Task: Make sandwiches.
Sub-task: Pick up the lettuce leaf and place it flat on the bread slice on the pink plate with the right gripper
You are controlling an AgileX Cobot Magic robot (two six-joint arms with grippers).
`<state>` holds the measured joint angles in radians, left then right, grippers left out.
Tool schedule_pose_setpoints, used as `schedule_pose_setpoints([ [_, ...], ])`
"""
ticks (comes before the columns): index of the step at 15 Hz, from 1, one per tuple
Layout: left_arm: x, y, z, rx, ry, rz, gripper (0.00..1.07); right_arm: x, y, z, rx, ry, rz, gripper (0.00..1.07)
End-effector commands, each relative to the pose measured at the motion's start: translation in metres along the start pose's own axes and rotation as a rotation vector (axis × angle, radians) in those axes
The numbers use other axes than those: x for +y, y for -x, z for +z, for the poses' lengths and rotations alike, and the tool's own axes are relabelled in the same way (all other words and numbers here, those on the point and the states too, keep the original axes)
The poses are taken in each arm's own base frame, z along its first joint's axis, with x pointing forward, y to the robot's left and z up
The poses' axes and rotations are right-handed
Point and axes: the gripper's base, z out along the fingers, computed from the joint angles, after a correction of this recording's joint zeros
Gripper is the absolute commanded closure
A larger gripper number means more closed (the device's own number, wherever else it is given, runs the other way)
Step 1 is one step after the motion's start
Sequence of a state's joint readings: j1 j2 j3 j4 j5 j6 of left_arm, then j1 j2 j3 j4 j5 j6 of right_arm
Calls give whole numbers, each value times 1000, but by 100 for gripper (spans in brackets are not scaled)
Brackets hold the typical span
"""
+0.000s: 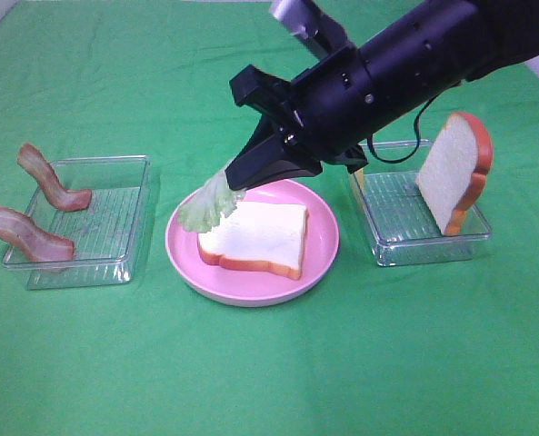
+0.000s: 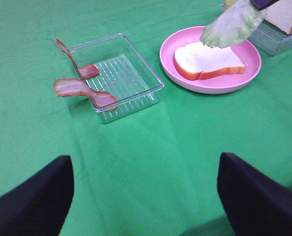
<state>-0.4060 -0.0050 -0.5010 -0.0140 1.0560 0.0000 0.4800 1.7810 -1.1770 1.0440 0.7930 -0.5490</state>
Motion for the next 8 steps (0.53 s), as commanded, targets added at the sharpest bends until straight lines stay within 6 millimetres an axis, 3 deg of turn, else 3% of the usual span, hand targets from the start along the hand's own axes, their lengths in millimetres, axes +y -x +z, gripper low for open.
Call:
schedule_pose_setpoints([
  [1, 0, -1, -2, -29, -5, -9, 30, -9, 20, 19, -17, 22, -20, 107],
  [4, 0, -1, -2, -29, -5, -9, 30, -34, 41, 49, -8, 2, 31, 107],
  [5, 0, -1, -2, -29, -5, -9, 30, -34, 41, 49, -8, 2, 31, 107],
  [6, 0, -1, -2, -29, -5, -9, 30, -51, 36, 65, 41, -21, 107, 107],
  [8, 0, -1, -2, -29, -5, -9, 30, -60, 31, 69, 73, -75, 139, 107],
])
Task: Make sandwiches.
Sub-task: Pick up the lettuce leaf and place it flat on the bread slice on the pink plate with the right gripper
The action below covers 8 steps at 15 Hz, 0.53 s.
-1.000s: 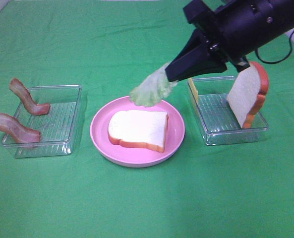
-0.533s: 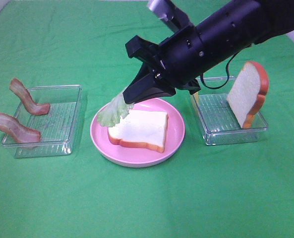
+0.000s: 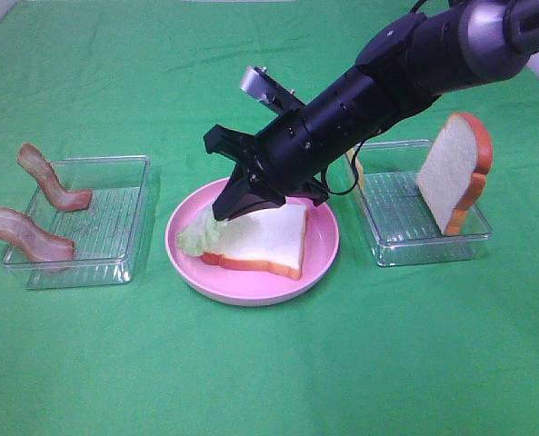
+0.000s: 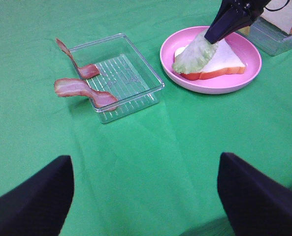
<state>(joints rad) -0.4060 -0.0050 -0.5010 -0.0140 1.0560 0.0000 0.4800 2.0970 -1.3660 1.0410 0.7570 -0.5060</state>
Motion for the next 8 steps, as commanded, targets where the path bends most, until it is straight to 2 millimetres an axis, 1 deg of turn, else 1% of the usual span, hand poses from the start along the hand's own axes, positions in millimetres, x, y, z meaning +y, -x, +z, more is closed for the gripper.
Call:
schedule_pose_setpoints([
  [1, 0, -1, -2, -29, -5, -9, 30, -4, -1, 0, 12, -62, 18, 107],
  [6, 0, -1, -2, -29, -5, -9, 30, -16, -3, -14, 21, -290, 45, 107],
  [8, 0, -1, -2, -29, -5, -9, 30, -19, -4, -14, 28, -318, 47, 107],
])
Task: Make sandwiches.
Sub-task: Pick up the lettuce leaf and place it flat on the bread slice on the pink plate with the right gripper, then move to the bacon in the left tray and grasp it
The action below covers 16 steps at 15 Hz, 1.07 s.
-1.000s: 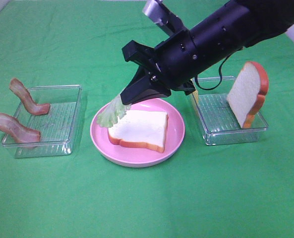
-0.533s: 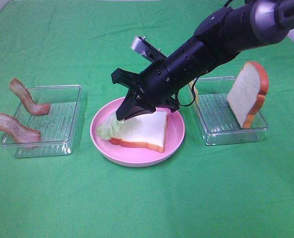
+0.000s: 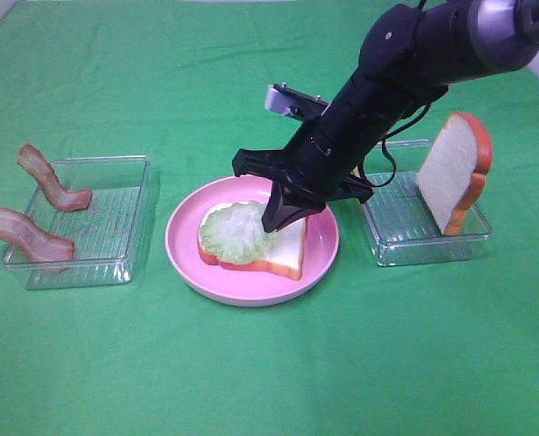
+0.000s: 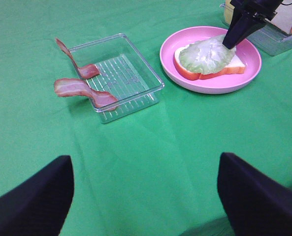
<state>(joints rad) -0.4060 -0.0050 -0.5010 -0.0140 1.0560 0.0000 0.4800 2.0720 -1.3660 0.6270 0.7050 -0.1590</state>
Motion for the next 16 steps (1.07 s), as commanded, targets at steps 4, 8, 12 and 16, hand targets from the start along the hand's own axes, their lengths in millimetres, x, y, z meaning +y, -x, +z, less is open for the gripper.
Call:
schedule_pose_setpoints([
  [4, 0, -1, -2, -29, -5, -9, 30, 1, 1, -6, -11, -33, -20, 57],
  [8, 0, -1, -2, -29, -5, -9, 30, 9, -5, -38, -14, -91, -121, 28],
  [12, 0, -1, -2, -29, -5, -9, 30, 21, -23, -103, -44, -222, -270, 28],
  [16, 0, -1, -2, -29, -5, -9, 30, 34, -56, -165, -102, -286, -320, 29],
])
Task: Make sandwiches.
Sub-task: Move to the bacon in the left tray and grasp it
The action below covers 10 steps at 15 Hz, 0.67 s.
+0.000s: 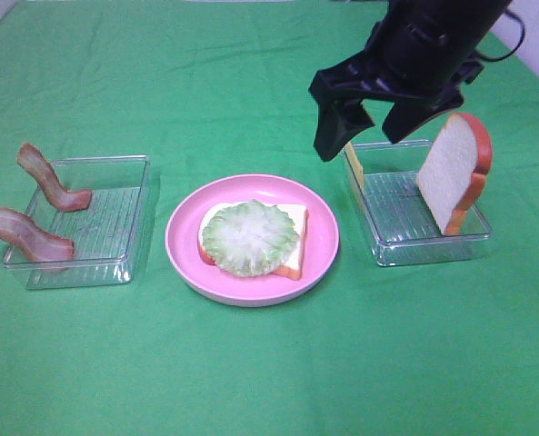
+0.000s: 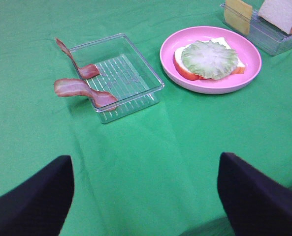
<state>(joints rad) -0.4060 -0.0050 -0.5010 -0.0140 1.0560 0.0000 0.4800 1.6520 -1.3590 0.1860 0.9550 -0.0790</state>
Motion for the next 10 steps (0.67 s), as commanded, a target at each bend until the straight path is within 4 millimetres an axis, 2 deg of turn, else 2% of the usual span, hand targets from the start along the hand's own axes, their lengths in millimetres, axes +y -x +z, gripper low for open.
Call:
schedule_pose_setpoints([
  [1, 0, -1, -2, -29, -5, -9, 30, 2, -25, -27, 7, -30, -19, 29],
  [3, 0, -1, -2, -29, -5, -9, 30, 3, -56, -42, 6, -40, -26, 29],
  [4, 0, -1, -2, -29, -5, -9, 30, 3, -63, -45, 5, -43, -28, 29],
  [10, 0, -1, -2, -29, 2, -4, 30, 4, -165, -87, -72, -85, -71, 29],
])
